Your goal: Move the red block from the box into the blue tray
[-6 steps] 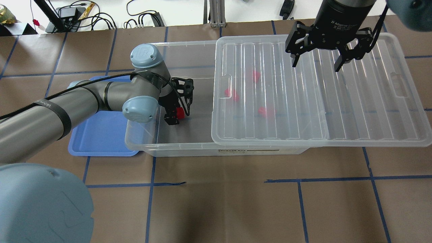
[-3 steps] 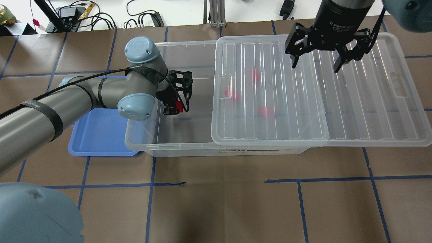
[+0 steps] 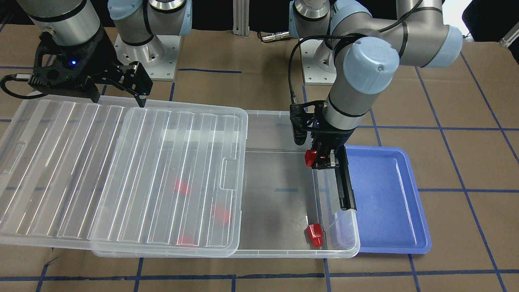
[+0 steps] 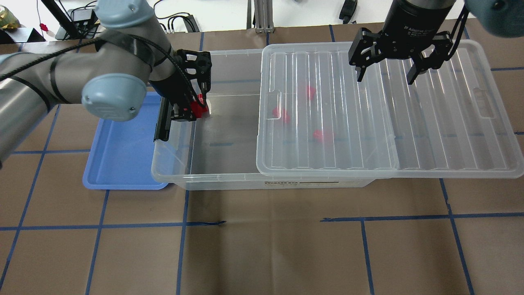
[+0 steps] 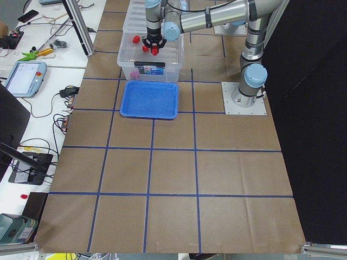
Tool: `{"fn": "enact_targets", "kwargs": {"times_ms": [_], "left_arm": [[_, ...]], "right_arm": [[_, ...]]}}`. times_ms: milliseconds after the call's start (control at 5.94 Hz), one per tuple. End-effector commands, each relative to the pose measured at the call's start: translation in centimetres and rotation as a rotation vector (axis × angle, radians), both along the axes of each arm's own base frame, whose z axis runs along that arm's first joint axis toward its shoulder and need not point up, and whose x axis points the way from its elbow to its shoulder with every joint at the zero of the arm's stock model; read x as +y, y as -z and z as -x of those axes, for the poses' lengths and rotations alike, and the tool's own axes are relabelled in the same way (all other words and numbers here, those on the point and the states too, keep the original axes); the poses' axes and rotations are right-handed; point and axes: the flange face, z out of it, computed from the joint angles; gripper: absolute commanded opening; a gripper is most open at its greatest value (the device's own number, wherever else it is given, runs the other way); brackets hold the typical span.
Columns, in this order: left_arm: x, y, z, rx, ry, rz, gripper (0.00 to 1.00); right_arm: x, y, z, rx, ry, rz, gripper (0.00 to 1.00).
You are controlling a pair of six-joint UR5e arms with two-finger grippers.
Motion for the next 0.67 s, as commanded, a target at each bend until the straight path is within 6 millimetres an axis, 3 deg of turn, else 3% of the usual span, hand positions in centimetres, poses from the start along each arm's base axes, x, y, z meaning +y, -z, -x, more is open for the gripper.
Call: {"fn": "enact_targets", "kwargs": {"times_ms": [0,168,337,505], "left_arm": [[-0.3,-2.0,-9.1,-0.004,0.017,0.001,0.05],[-0.2,0.0,-15.6,0.004,0.072,-0.033,0.03],[0.7,3.1,-20.0,0.025,0.08,-0.071,0.03],[1.1,6.2,-20.2,0.012,0.088,-0.042,0.03]], "right_arm": [[-1.9,0.5,8.9,0.027,-0.029,-0.001,1.0],[-2.2,0.9,14.5,0.032,-0.028,-0.014,1.0],[-2.6,2.5,21.4,0.078,0.006,-0.055,1.0],[-2.9,4.3,27.8,0.076,0.008,-0.061,1.0]]}}
